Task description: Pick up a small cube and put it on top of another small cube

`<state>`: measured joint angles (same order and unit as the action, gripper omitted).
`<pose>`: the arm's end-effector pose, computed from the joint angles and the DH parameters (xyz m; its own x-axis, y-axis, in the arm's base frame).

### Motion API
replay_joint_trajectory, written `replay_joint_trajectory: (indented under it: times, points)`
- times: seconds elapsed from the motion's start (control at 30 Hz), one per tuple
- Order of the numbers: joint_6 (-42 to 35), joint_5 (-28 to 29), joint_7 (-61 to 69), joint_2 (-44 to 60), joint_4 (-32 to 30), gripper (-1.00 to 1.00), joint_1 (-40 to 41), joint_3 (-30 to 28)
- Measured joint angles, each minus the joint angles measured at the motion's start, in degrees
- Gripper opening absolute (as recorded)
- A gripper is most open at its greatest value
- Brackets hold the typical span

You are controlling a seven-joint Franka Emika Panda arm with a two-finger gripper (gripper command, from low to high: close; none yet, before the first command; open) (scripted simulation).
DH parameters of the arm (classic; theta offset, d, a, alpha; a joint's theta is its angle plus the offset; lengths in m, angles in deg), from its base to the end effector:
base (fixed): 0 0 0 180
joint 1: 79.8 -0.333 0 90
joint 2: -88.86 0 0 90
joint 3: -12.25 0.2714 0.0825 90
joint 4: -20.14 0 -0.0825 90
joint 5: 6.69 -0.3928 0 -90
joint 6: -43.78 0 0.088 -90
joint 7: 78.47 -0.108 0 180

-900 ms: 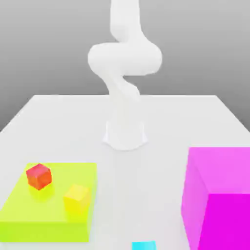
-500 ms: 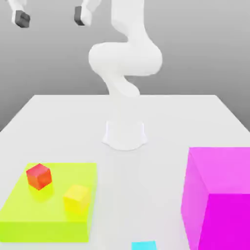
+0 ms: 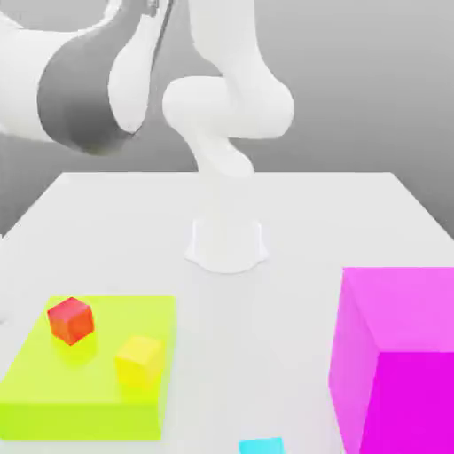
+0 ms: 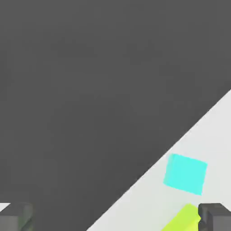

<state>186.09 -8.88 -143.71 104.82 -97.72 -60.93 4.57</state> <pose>0.5348 -0.2667 0.2664 -0.0564 -0.9959 0.0713 -0.9900 0.0466 -0.1329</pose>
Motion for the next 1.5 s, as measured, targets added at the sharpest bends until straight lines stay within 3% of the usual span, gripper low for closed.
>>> replay_joint_trajectory:
  times: [0.33, 0.37, 0.57, 0.73, 1.37, 1.5]
  points:
    - [7.05, -6.35, -0.65, 20.89, 4.92, 0.0, 5.97, 0.41]
    - [7.95, -6.56, -0.52, 22.13, 5.24, -1.0, 6.16, 0.63]
    - [8.44, -6.79, -0.36, 22.76, 5.4, -1.0, 6.24, 0.74]
    - [2.94, -5.49, -1.37, 15.04, 3.14, -1.0, 5.15, -0.7]
    - [-2.25, 4.91, -18.71, -24.79, -30.81, -1.0, 3.49, -4.48]
    - [3.31, 4.69, -19.41, -23.08, -34.68, -1.0, 3.75, -4.5]
